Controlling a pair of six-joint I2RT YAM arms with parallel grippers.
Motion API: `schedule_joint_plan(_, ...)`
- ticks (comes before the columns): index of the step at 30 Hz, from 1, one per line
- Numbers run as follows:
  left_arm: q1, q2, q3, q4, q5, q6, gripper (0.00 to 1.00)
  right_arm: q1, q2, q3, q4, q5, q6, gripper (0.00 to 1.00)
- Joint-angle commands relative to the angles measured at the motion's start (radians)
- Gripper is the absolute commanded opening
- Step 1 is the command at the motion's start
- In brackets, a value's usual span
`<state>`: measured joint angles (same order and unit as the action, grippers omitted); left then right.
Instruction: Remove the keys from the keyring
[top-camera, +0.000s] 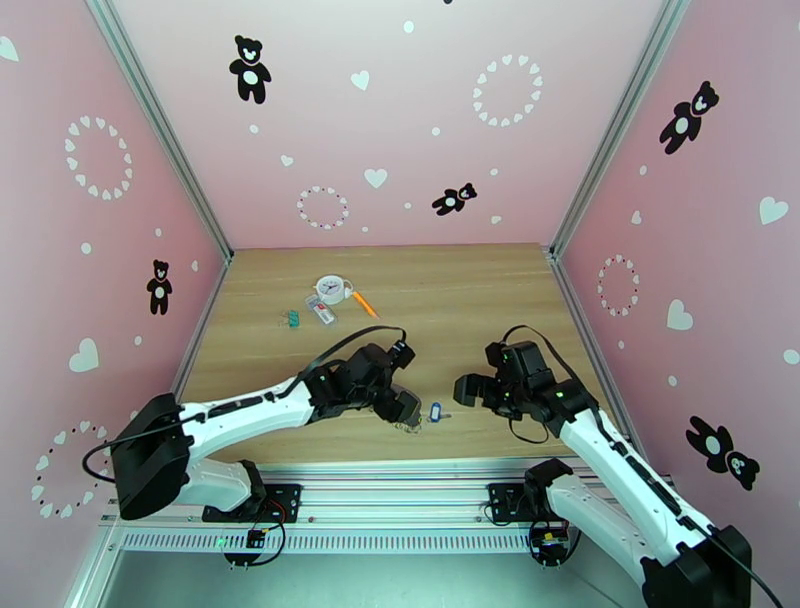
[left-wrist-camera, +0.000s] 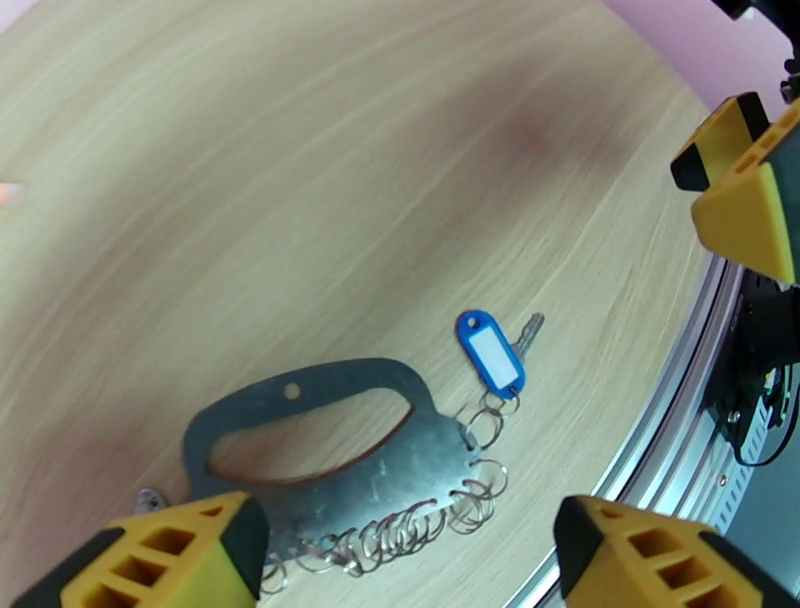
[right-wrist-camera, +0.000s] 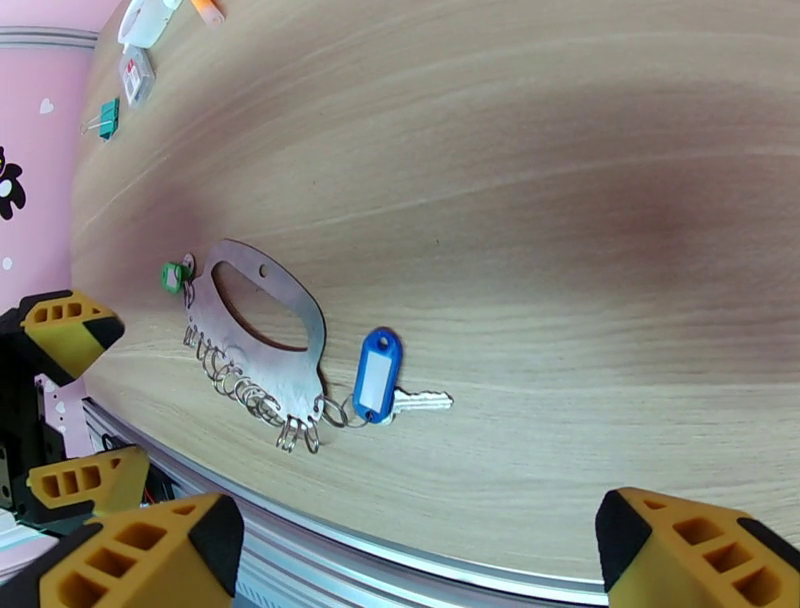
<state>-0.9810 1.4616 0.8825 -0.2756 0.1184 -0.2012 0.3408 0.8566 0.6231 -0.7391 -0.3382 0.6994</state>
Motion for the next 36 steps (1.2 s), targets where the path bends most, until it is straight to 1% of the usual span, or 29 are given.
schedule_joint_plan(1,-0.037,0.072,0.056,0.018,0.078,0.046,0.75,-0.019,-0.031,-0.009,-0.051,-0.048,-0.034,0.99)
schedule_joint_plan(3,-0.055,0.121,0.078,0.018,0.088,0.065,0.71,-0.036,-0.037,-0.009,-0.068,-0.056,-0.048,0.99)
schedule_joint_plan(6,-0.073,0.181,0.106,0.014,0.122,0.085,0.69,-0.057,-0.043,-0.013,-0.068,-0.089,-0.051,0.99)
schedule_joint_plan(10,-0.076,0.238,0.124,0.014,0.146,0.109,0.66,-0.064,-0.062,-0.012,-0.081,-0.080,-0.061,0.99)
schedule_joint_plan(20,-0.076,0.356,0.201,-0.023,0.120,0.178,0.65,-0.078,-0.115,-0.025,-0.085,-0.081,-0.052,0.99)
schedule_joint_plan(28,-0.075,0.410,0.248,-0.072,0.182,0.206,0.62,-0.082,-0.126,-0.034,-0.086,-0.085,-0.054,0.99)
schedule_joint_plan(30,-0.075,0.409,0.235,-0.072,0.178,0.206,0.62,-0.083,-0.128,-0.041,-0.081,-0.090,-0.053,0.99)
schedule_joint_plan(32,-0.075,0.410,0.227,-0.077,0.146,0.202,0.62,-0.084,-0.128,-0.048,-0.073,-0.091,-0.054,0.99)
schedule_joint_plan(36,-0.075,0.410,0.222,-0.075,0.174,0.200,0.62,-0.087,-0.122,-0.051,-0.060,-0.099,-0.052,0.99)
